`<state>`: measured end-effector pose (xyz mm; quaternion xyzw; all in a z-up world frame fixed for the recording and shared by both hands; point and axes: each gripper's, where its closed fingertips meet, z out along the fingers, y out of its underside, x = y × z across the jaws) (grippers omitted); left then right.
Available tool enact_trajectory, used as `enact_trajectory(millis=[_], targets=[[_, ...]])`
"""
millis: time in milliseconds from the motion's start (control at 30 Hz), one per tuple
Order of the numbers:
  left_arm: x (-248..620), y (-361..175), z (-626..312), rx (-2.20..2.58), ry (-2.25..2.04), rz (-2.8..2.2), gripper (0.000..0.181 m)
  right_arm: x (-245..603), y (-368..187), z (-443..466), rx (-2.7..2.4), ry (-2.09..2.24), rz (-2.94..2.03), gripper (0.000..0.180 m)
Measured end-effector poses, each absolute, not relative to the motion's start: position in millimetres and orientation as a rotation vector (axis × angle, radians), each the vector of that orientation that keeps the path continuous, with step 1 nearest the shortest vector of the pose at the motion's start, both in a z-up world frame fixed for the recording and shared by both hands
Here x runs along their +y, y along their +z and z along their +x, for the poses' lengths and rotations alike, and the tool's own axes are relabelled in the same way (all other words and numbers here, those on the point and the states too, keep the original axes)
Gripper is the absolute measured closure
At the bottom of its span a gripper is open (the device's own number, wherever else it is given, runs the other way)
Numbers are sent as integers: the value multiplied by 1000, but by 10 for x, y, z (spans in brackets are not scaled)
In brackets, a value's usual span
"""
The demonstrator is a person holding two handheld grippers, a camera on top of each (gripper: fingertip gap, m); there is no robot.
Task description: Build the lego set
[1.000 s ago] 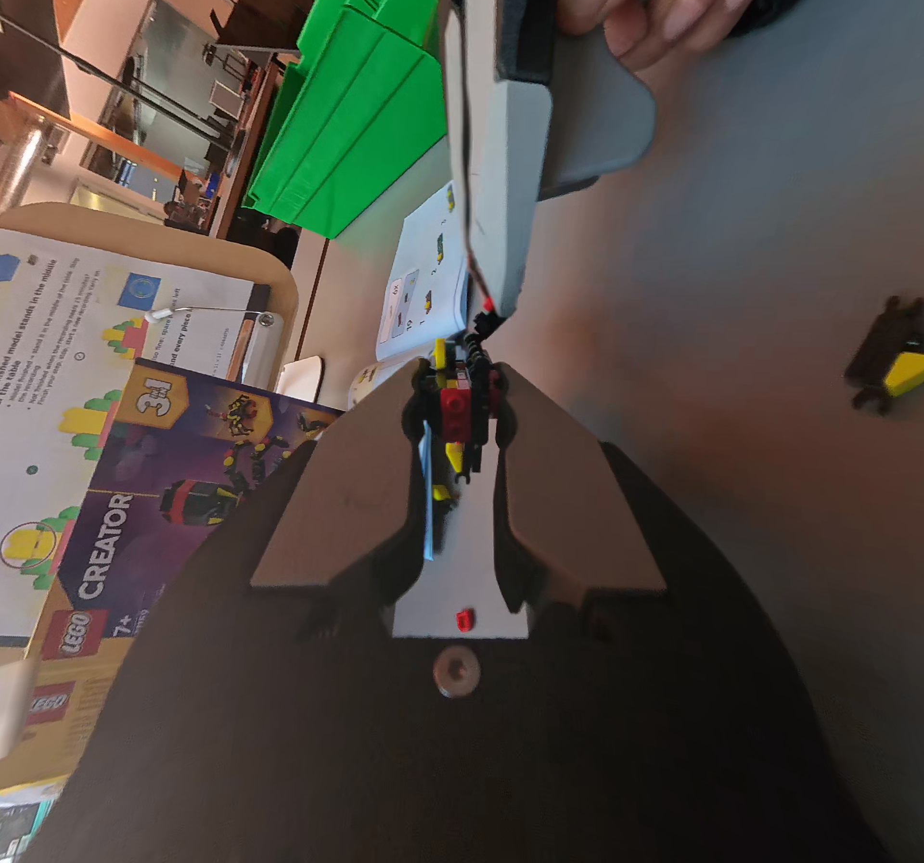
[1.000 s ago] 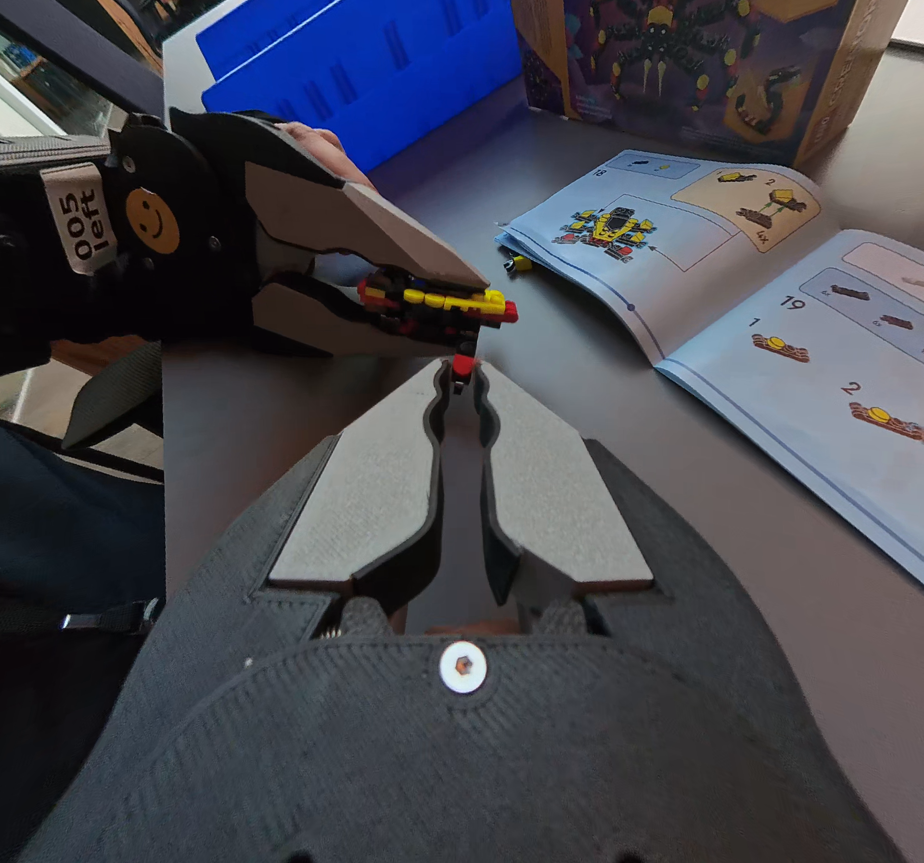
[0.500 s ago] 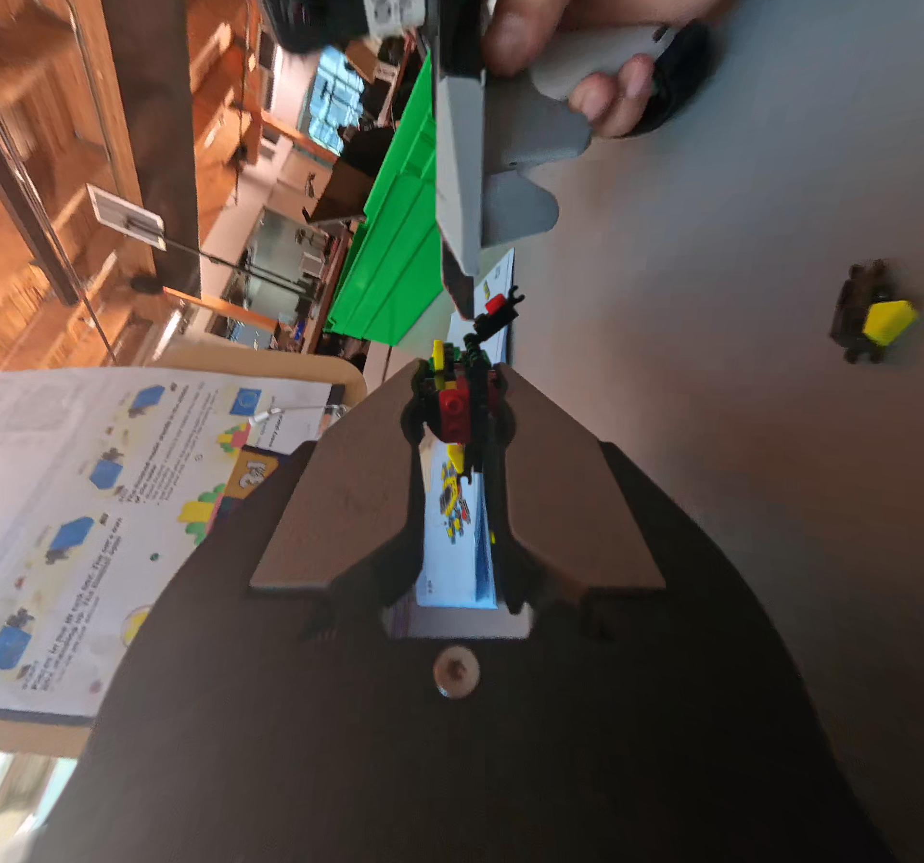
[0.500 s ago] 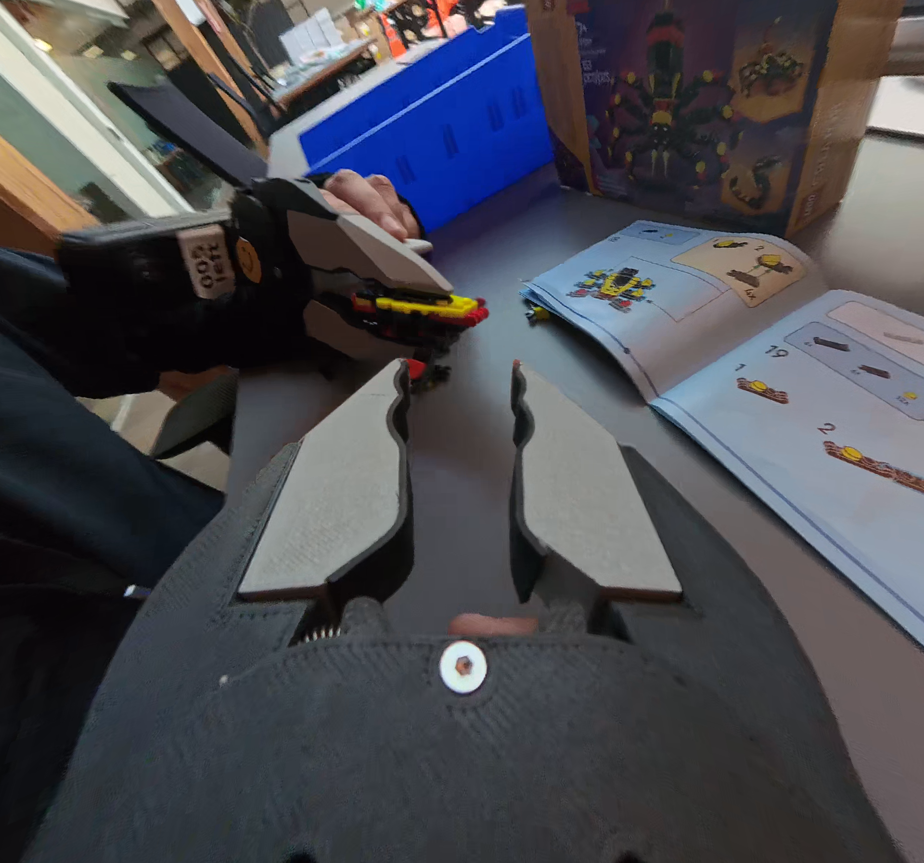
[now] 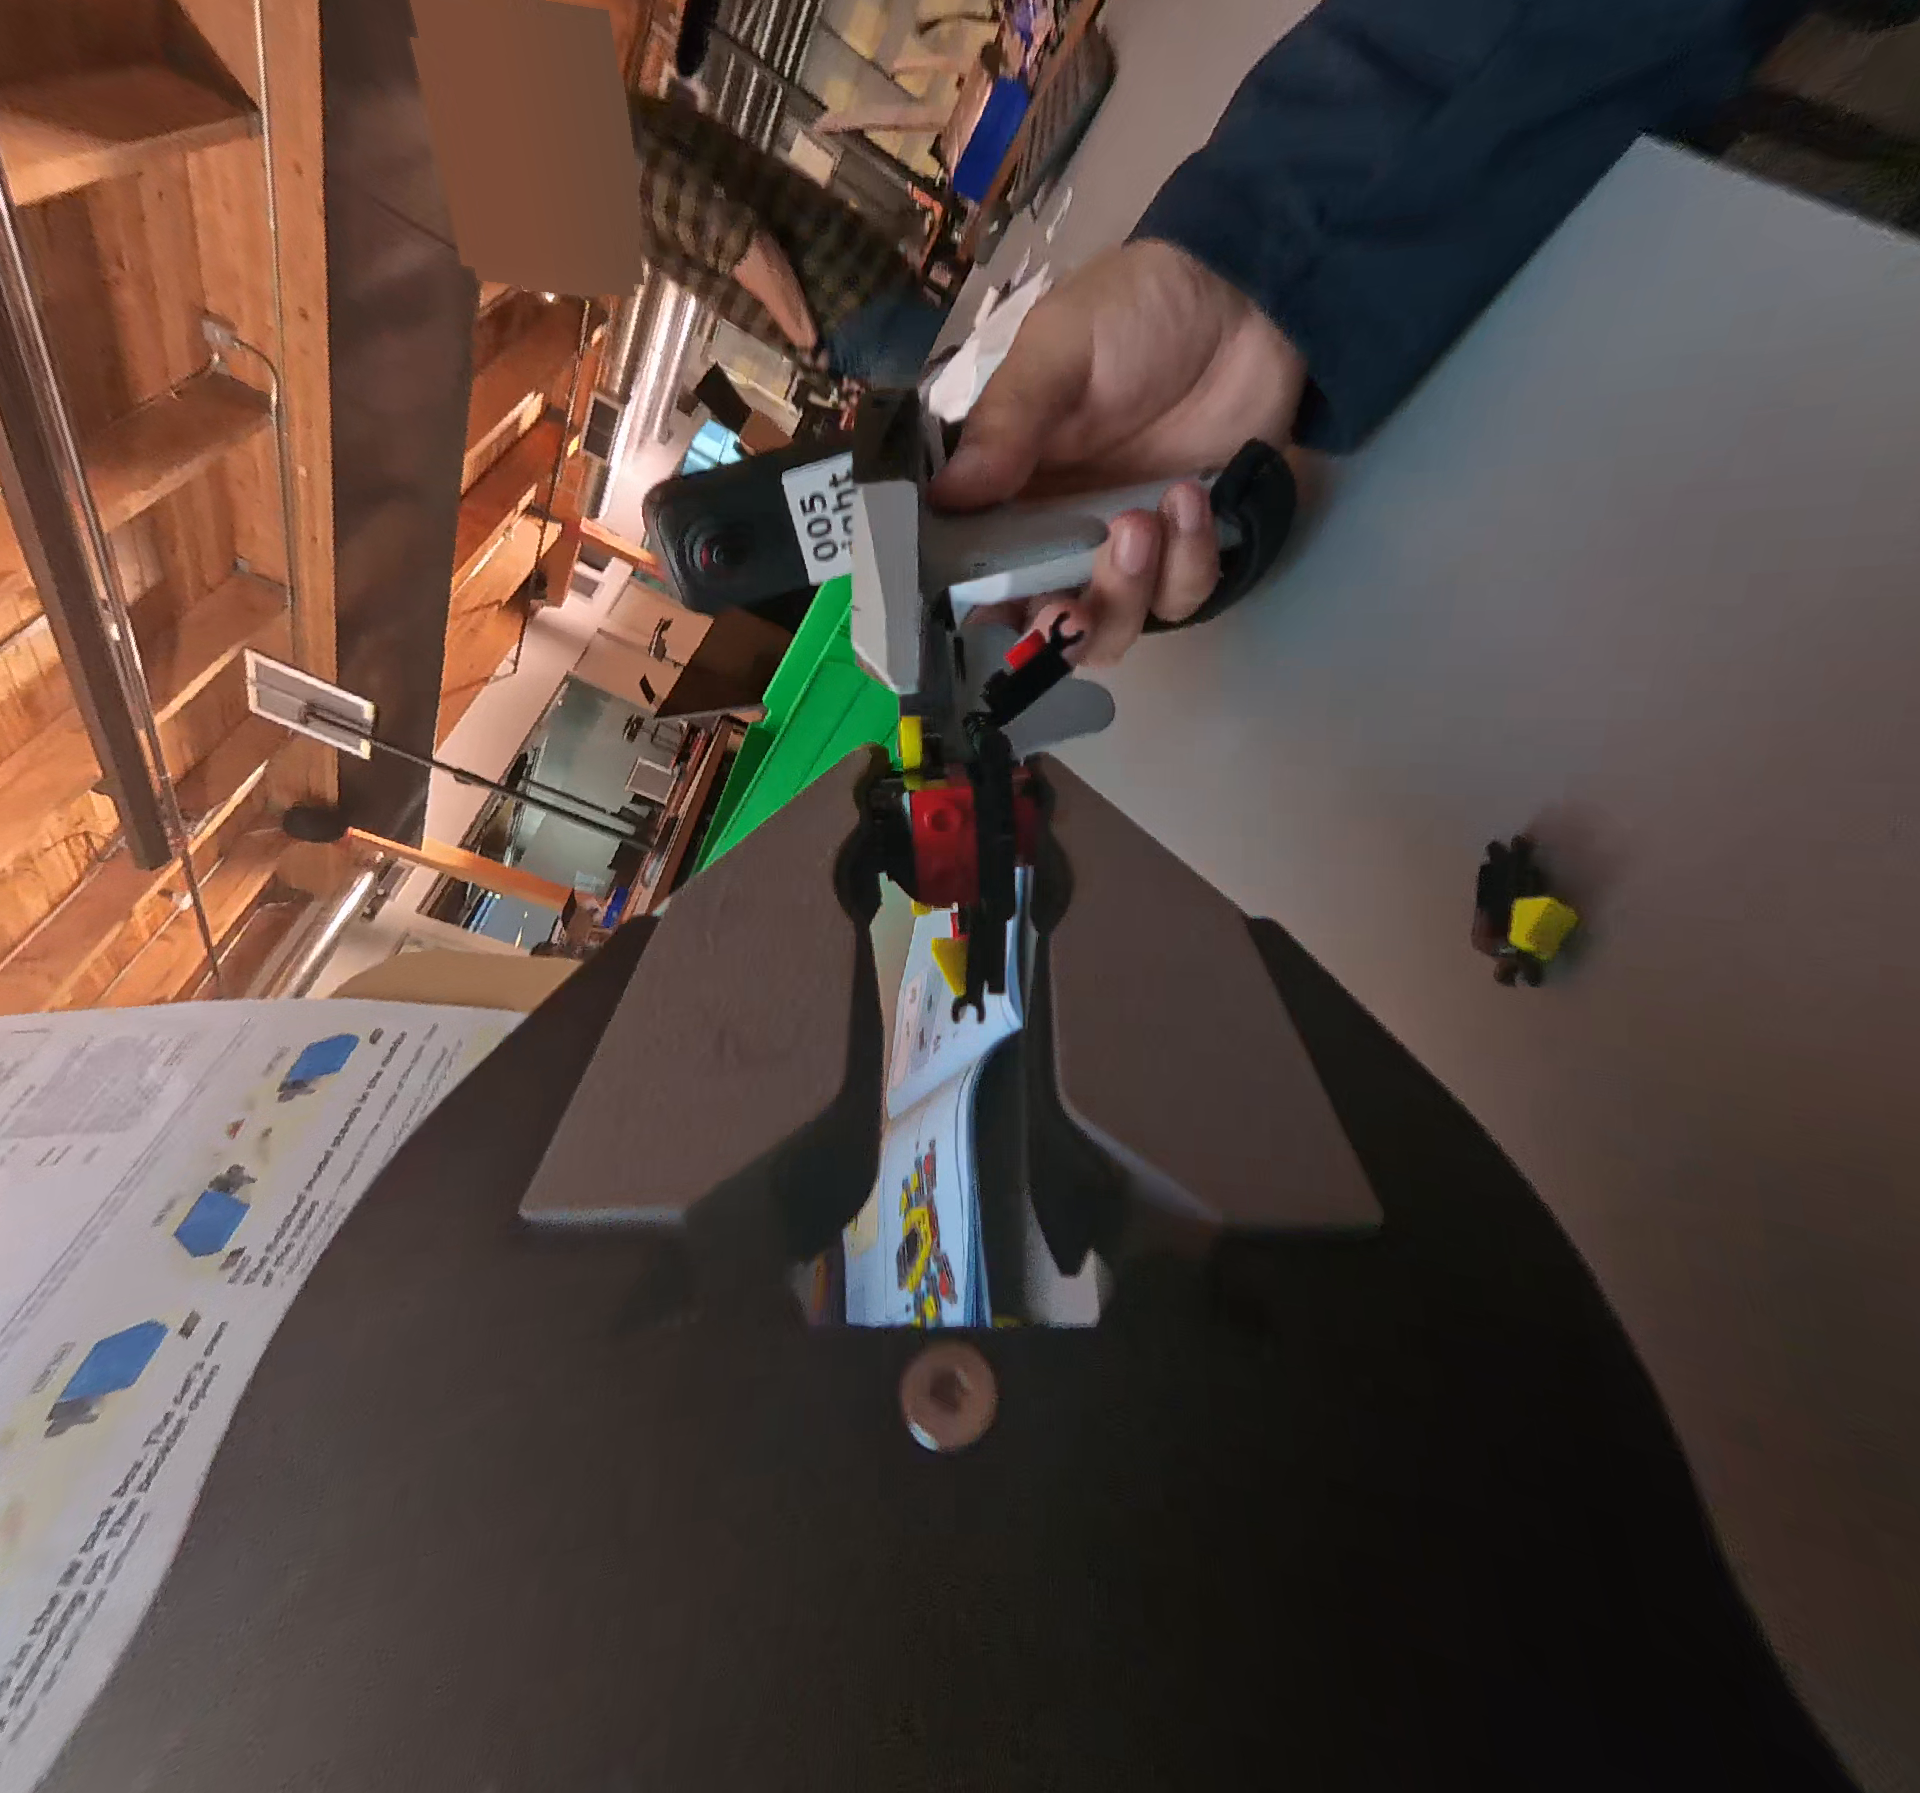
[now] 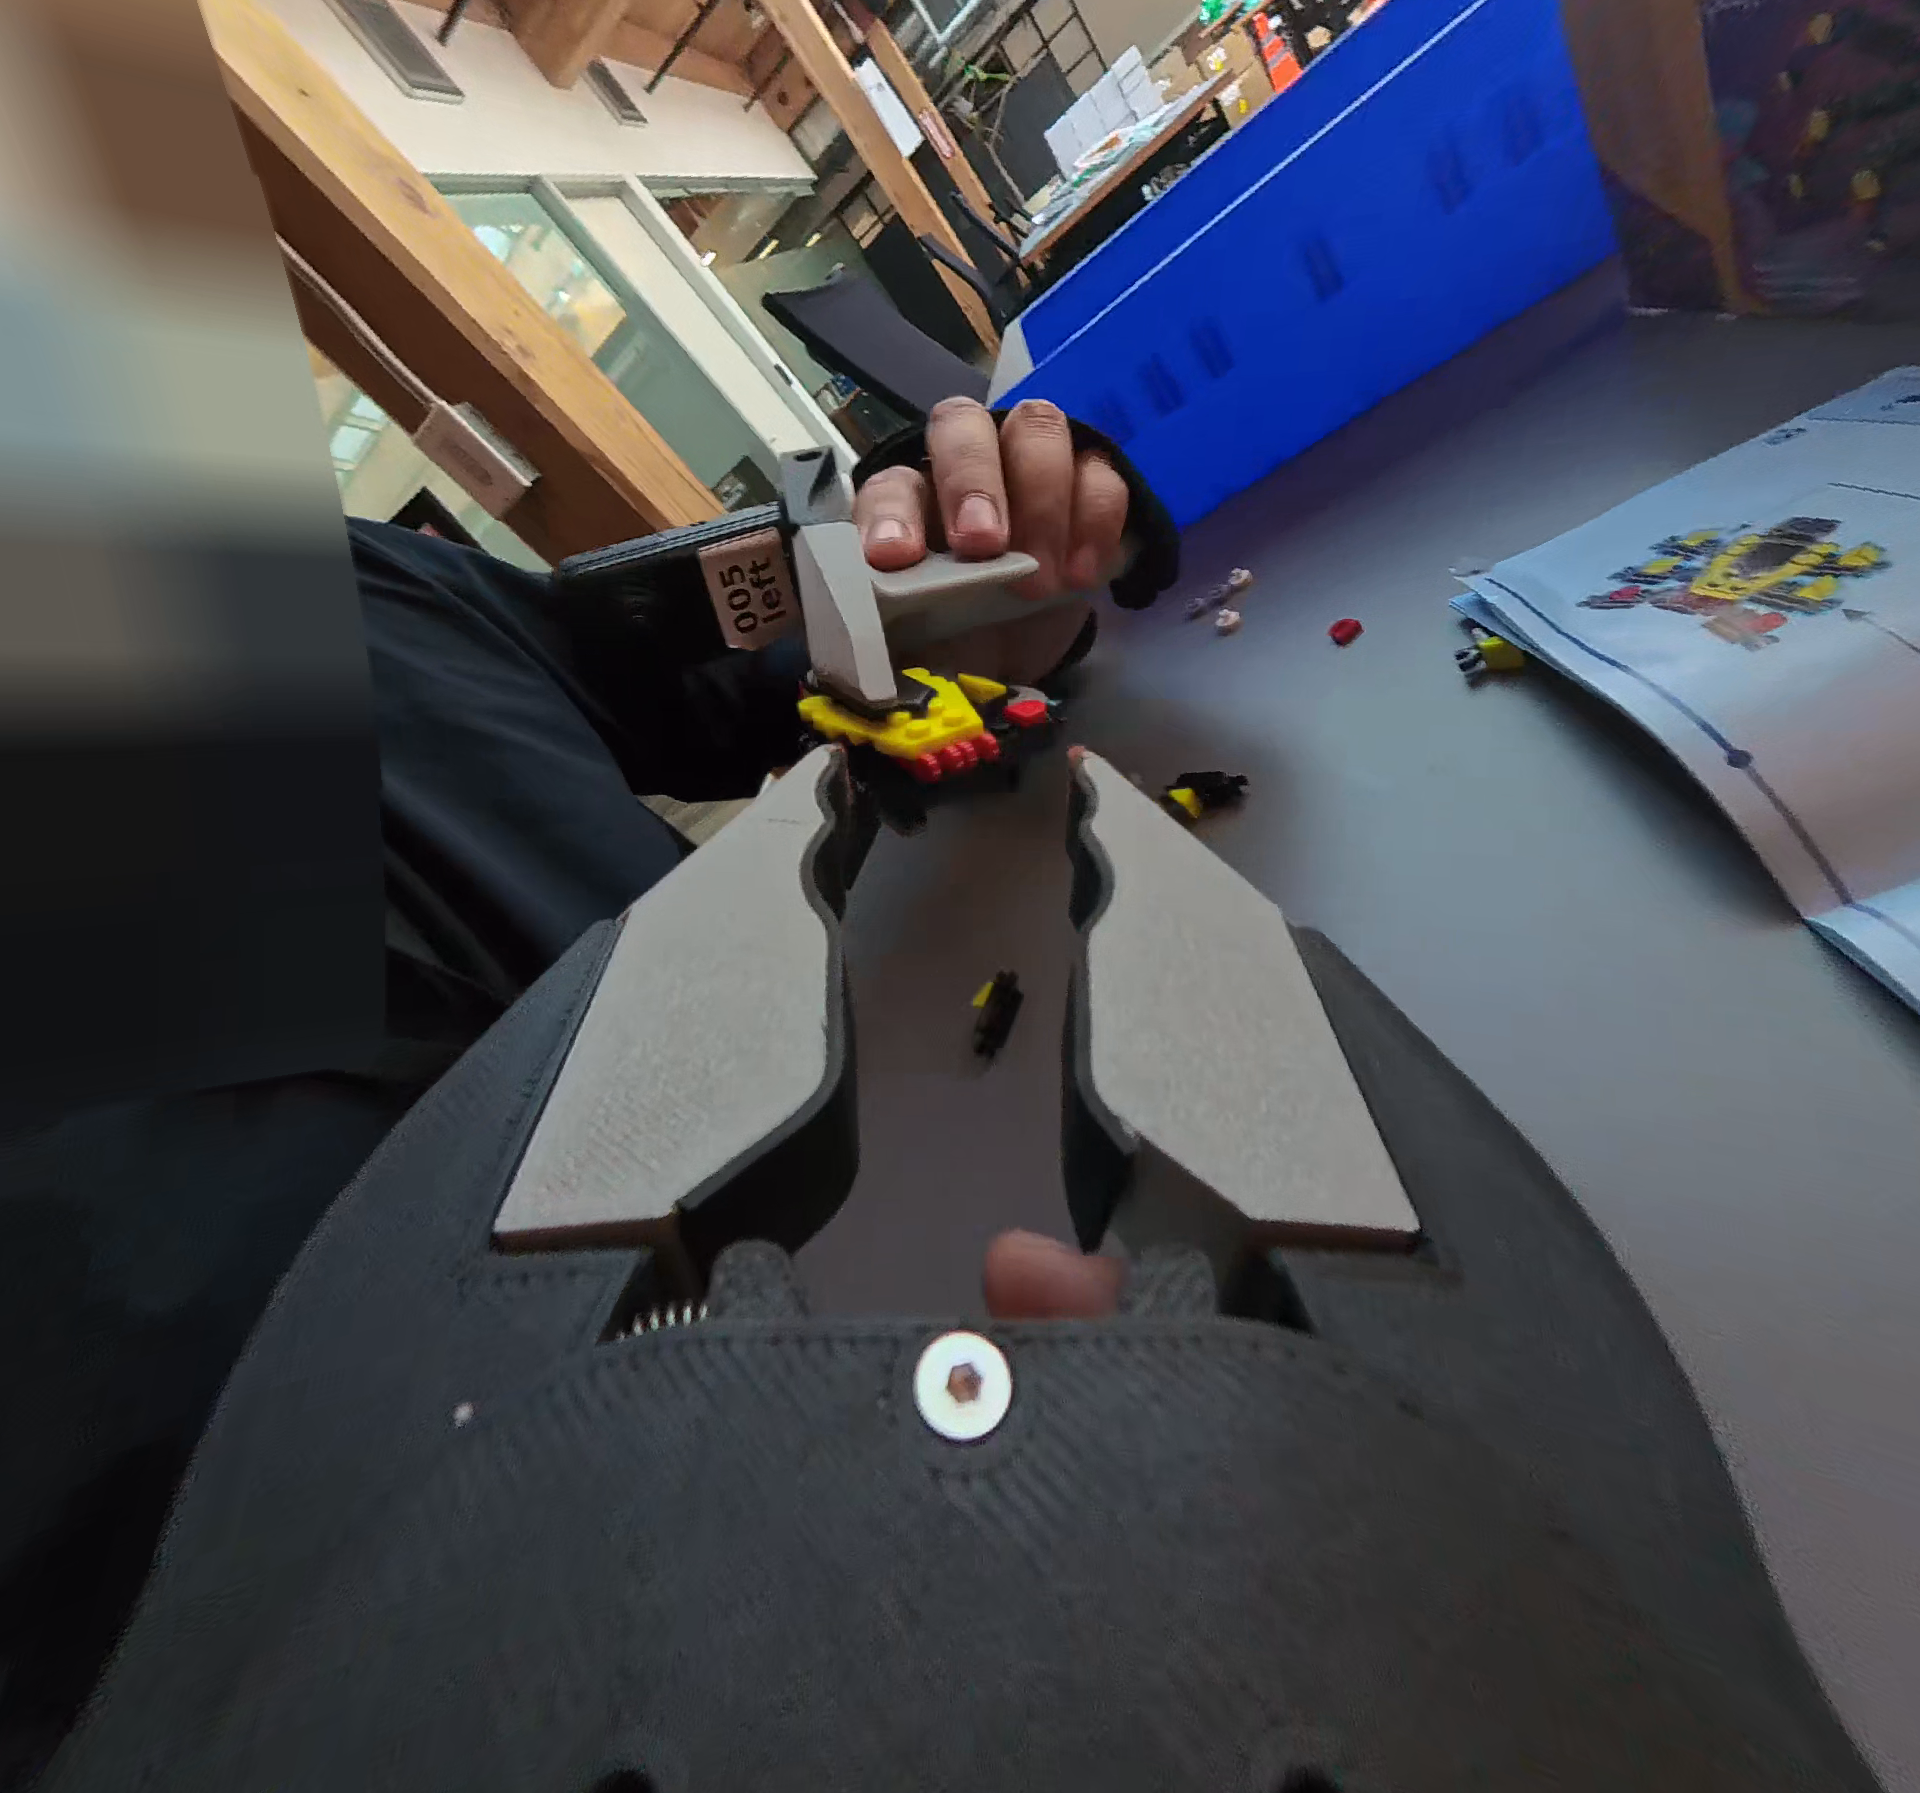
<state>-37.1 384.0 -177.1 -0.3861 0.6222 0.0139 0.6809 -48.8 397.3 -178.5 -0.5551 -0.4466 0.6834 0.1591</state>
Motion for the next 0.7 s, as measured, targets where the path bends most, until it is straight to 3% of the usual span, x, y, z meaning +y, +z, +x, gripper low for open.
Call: enact_trajectory(millis=[100, 200, 400, 433, 600, 700], targets=[[3815, -1734, -354, 1381, 36, -853, 159, 3821, -1814, -504, -1358, 2016, -1583, 147], [3783, -1732, -335, 1386, 6, -849, 159, 3787, -1797, -553, -1348, 2081, -1582, 141], [3788, -1746, -350, 1384, -32, -870, 158, 3773, -1791, -549, -1372, 2130, -1550, 158], [3804, -1764, -356, 1389, -21, -877, 158, 3792, -1805, -551, -1375, 2094, -1555, 158], [4035, -1760, -702, 1398, 36, -1026, 124, 4181, -1942, -505, -1282, 1692, -1635, 158], [4092, -1675, -1027, 1333, -118, -1183, 124, 4453, -2112, -382, -1320, 1268, -1662, 160]])
